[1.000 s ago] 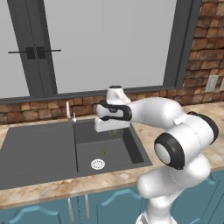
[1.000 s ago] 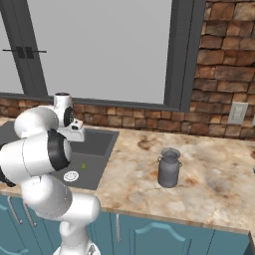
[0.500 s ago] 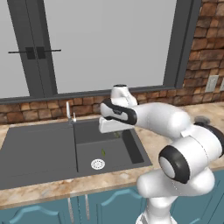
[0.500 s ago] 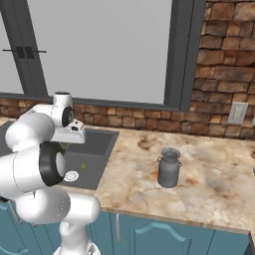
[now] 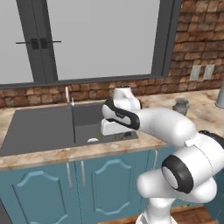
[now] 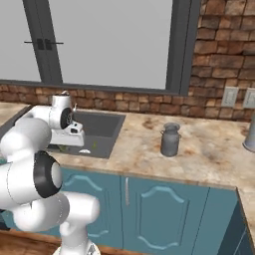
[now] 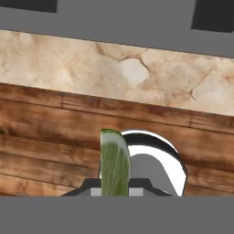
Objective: Pick up all produce items and place them in the sink. Turn on the sink faucet to wash them. Then turn the sink off and put them in the tray.
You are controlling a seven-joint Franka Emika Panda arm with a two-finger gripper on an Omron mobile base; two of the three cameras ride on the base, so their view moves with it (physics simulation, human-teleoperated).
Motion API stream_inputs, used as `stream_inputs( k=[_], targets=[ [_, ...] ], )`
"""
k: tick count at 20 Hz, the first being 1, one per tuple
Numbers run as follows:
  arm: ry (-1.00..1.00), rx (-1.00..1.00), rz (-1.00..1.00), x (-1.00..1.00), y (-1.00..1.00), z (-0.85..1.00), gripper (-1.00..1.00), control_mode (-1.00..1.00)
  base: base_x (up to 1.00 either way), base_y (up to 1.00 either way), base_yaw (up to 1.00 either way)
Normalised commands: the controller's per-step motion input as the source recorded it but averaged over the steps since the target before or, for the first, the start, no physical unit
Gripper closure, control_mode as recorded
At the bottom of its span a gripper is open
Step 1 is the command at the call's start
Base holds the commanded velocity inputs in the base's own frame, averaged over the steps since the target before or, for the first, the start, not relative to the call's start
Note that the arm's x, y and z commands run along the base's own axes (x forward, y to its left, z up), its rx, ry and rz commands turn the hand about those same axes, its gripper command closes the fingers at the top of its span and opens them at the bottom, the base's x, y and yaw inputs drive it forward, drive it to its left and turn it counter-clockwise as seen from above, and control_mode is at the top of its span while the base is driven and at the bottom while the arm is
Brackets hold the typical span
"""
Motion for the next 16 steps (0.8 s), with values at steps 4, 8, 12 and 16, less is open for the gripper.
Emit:
stream_inputs(
  k=[4,8,12,16],
  targets=[
    [0.0,0.0,0.0,0.0,0.0,0.0,1.0,1.0,-0.16,0.45,0.0],
    [0.0,0.0,0.0,0.0,0.0,0.0,1.0,1.0,0.01,0.82,-0.03],
    [0.0,0.0,0.0,0.0,0.0,0.0,1.0,1.0,0.13,0.89,-0.05],
    [0.0,0.0,0.0,0.0,0.0,0.0,1.0,1.0,0.42,0.56,-0.03]
  ],
)
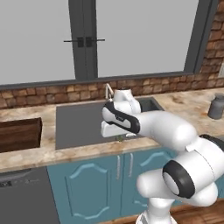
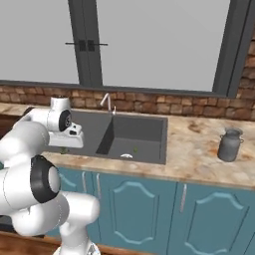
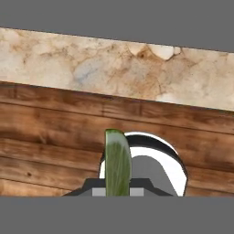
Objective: Pick up all produce items and place them in the sink. Turn on the sink faucet to wash them. Then turn the sink off and put them in the tray.
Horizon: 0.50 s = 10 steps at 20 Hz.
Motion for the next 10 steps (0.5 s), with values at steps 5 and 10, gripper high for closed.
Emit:
stream_inputs(
  k=[5,10],
  targets=[
    [0.0,0.0,0.0,0.0,0.0,0.0,1.0,1.0,0.51,0.01,0.0],
    [0.0,0.0,0.0,0.0,0.0,0.0,1.0,1.0,0.42,0.11,0.0]
  ],
)
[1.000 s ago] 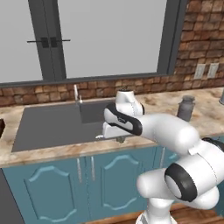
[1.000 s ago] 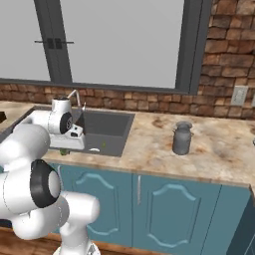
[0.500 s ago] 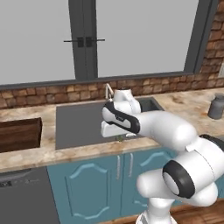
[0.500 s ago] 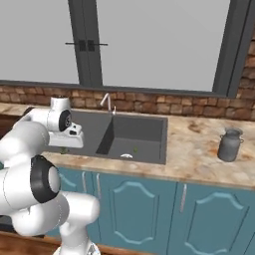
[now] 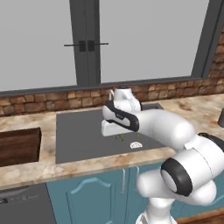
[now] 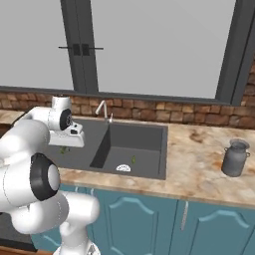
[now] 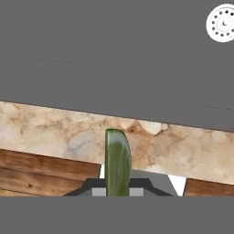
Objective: Pick up all produce items and place them in the sink. Turn on the sink faucet to wash them. Then turn the sink off and put them in the tray.
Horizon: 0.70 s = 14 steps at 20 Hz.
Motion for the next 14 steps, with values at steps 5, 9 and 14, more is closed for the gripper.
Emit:
stream_inputs(
  k=[5,9,14],
  targets=[
    [0.0,0.0,0.0,0.0,0.0,0.0,1.0,1.0,0.19,0.5,-0.09],
    [0.0,0.0,0.0,0.0,0.0,0.0,1.0,1.0,0.41,0.52,-0.12],
    [0.0,0.0,0.0,0.0,0.0,0.0,1.0,1.0,0.45,0.3,-0.06]
  ],
)
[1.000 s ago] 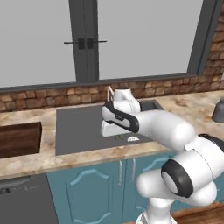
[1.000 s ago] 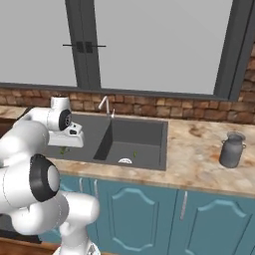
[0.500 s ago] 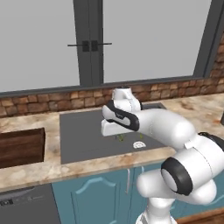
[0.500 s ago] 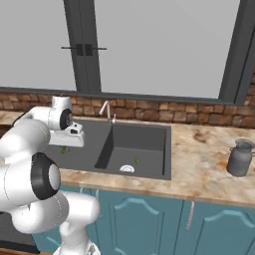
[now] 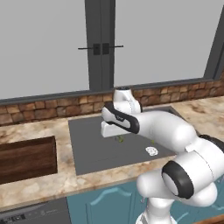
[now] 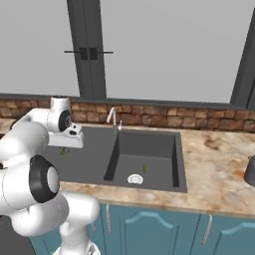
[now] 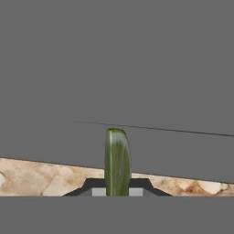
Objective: Pick up all produce items and place them in the sink. Turn on the sink faucet to wash them. Then turn the sink off and put them in the tray.
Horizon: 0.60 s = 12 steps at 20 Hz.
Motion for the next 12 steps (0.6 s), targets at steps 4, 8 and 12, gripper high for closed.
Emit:
stream_inputs(
  k=[4,8,12],
  targets=[
    [0.0,0.0,0.0,0.19,0.0,0.25,1.0,-1.0,0.0,0.0,0.0],
    [0.0,0.0,0.0,0.11,0.0,0.33,1.0,-1.0,0.0,0.0,0.0],
    [0.0,0.0,0.04,-0.02,0.2,0.33,1.0,-1.0,0.0,0.0,0.0]
  ],
)
